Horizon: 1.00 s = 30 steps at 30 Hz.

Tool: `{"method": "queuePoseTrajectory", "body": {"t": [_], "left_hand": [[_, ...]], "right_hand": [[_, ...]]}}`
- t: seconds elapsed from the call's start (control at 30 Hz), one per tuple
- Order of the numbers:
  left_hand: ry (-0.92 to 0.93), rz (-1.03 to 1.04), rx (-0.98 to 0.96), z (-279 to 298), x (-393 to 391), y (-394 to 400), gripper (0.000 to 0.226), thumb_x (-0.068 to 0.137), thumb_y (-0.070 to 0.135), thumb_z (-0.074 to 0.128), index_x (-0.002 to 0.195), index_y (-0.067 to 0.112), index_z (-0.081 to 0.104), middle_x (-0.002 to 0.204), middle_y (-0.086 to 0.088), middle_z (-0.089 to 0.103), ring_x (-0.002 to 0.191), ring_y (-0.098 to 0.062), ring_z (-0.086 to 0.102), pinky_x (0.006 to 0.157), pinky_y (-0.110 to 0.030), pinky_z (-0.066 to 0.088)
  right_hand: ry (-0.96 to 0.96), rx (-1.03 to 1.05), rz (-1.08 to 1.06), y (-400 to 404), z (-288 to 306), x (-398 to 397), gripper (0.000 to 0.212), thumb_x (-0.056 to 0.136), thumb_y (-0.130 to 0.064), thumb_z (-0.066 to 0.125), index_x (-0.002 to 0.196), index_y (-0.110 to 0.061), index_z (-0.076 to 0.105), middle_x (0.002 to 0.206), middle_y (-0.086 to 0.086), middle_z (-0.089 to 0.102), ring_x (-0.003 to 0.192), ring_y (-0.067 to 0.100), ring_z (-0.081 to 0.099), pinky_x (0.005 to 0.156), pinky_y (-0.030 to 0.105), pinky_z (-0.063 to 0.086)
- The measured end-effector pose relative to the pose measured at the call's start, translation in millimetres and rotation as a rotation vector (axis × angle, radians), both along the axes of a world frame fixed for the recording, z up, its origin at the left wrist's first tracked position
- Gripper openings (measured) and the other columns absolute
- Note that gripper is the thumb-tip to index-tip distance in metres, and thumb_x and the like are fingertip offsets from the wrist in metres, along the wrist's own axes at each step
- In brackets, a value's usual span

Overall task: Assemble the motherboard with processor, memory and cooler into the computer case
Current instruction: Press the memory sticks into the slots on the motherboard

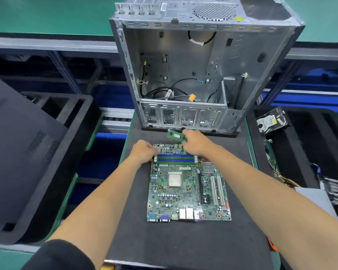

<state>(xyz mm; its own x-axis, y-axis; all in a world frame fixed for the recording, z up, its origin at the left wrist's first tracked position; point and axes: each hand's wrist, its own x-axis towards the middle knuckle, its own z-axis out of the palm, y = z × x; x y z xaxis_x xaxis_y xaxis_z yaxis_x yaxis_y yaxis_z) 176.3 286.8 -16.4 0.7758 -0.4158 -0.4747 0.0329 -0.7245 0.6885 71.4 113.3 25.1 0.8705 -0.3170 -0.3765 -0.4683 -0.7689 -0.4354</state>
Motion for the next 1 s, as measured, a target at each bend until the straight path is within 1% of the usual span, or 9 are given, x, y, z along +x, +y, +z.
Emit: {"method": "queuePoseTrajectory", "body": {"t": [0.07,0.17,0.27,0.3,0.4,0.6,0.73,0.87,1.0], "left_hand": [[-0.004,-0.007,0.026,-1,2,-3,0.023,0.079,0.022,0.077,0.076,0.0,0.072,0.076,-0.009,0.07,0.056,-0.012,0.059,0.064,-0.026,0.055],[0.034,0.003,0.047,4,5,-6,0.017,0.077,0.017,0.079,0.076,0.001,0.073,0.074,-0.011,0.07,0.055,-0.017,0.06,0.055,-0.024,0.053],[0.076,0.006,0.068,7,8,-8,0.019,0.079,0.016,0.076,0.084,-0.001,0.071,0.079,-0.015,0.071,0.056,-0.017,0.064,0.051,-0.024,0.053],[0.092,0.012,0.063,8,8,-8,0.019,0.081,0.015,0.075,0.087,-0.002,0.07,0.083,-0.016,0.07,0.056,-0.017,0.064,0.053,-0.025,0.054],[0.122,0.026,0.053,7,10,-9,0.019,0.084,0.011,0.071,0.092,-0.005,0.067,0.087,-0.02,0.069,0.059,-0.018,0.065,0.065,-0.032,0.059],[0.064,0.049,0.068,6,8,-12,0.011,0.083,0.005,0.068,0.077,-0.003,0.065,0.074,-0.019,0.065,0.056,-0.023,0.064,0.068,-0.039,0.06],[0.041,0.065,0.081,5,8,-13,0.028,0.082,0.003,0.067,0.058,0.005,0.054,0.059,-0.012,0.057,0.052,-0.025,0.062,0.068,-0.041,0.06],[0.065,0.094,0.081,4,9,-14,0.03,0.083,0.002,0.065,0.054,0.004,0.054,0.053,-0.011,0.057,0.056,-0.027,0.064,0.07,-0.04,0.059],[0.14,0.142,0.037,-1,10,-9,0.011,0.083,0.004,0.067,0.074,-0.002,0.069,0.067,-0.017,0.067,0.06,-0.021,0.066,0.07,-0.037,0.06]], "right_hand": [[0.078,-0.054,-0.032,-2,-4,-1,0.015,0.091,-0.021,0.059,0.101,-0.012,0.052,0.092,0.006,0.058,0.076,0.021,0.056,0.062,0.032,0.045],[0.169,-0.067,-0.096,-6,-10,-3,0.021,0.087,-0.013,0.062,0.107,-0.008,0.056,0.094,0.008,0.062,0.073,0.022,0.057,0.06,0.032,0.046],[0.19,-0.093,-0.157,-9,-11,-2,0.013,0.085,-0.009,0.06,0.098,-0.006,0.057,0.086,0.007,0.058,0.068,0.021,0.055,0.057,0.031,0.045],[0.201,-0.103,-0.167,-10,-11,-1,0.007,0.084,-0.008,0.059,0.09,-0.006,0.054,0.081,0.006,0.057,0.065,0.02,0.053,0.053,0.03,0.043],[0.235,-0.084,-0.207,-12,-10,0,0.016,0.083,-0.008,0.062,0.076,-0.01,0.048,0.073,0.004,0.054,0.06,0.018,0.051,0.052,0.029,0.042],[0.28,-0.02,-0.26,-18,-10,-1,0.016,0.083,-0.01,0.069,0.088,-0.005,0.054,0.073,0.005,0.058,0.059,0.017,0.054,0.055,0.026,0.045],[0.3,0.069,-0.296,-25,-10,-4,0.023,0.084,-0.006,0.069,0.104,0.003,0.059,0.087,0.011,0.062,0.072,0.02,0.059,0.074,0.028,0.051],[0.304,0.024,-0.269,-23,-9,-5,0.019,0.084,-0.002,0.066,0.102,0.001,0.059,0.084,0.01,0.054,0.071,0.021,0.052,0.062,0.027,0.041],[0.298,-0.015,-0.258,-22,-12,-5,0.011,0.085,0.002,0.061,0.084,-0.004,0.052,0.077,0.007,0.048,0.066,0.019,0.047,0.056,0.027,0.037]]}}
